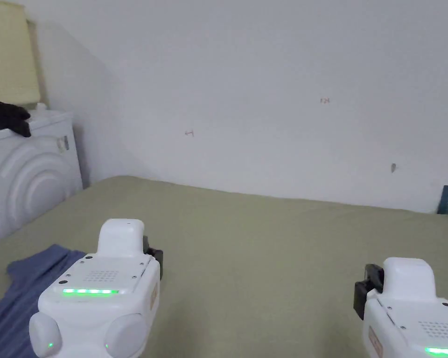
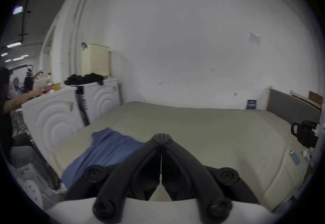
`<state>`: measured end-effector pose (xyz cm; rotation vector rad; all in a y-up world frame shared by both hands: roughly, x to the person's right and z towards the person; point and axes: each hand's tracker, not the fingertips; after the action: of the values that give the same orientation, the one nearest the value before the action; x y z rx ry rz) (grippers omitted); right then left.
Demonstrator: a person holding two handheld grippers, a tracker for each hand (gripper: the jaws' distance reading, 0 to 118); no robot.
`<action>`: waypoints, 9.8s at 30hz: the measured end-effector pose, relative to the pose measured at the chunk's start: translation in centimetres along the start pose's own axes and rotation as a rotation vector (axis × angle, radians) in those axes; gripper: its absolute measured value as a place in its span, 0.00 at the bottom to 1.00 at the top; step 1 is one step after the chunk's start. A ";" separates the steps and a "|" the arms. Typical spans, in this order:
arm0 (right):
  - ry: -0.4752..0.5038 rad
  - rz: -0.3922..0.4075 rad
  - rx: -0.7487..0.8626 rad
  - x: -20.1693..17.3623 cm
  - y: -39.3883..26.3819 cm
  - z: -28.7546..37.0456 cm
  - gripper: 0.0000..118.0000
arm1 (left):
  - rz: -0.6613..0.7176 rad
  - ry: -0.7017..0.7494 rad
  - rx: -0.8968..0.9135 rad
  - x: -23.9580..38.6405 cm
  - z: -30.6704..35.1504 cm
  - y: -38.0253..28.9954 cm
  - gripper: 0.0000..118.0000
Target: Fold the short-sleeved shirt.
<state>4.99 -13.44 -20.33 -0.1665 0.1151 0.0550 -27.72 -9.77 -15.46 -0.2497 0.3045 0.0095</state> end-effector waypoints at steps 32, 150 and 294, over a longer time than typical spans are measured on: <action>0.442 0.058 -0.110 -17.1 -2.5 -5.5 0.02 | 0.067 0.279 -0.272 -16.8 -4.9 -5.4 0.00; -0.070 -0.101 -0.302 6.1 -9.7 2.1 0.02 | -0.042 -0.159 -0.704 0.6 -23.3 -13.2 1.00; -0.120 -0.245 -0.555 20.8 -15.0 4.8 0.97 | 0.069 -0.217 -0.604 -3.2 -7.6 -15.2 0.92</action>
<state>27.11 -26.42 -15.62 -0.7291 -0.0441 -0.1498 -32.27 -26.26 -17.84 -0.8315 0.0859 0.1974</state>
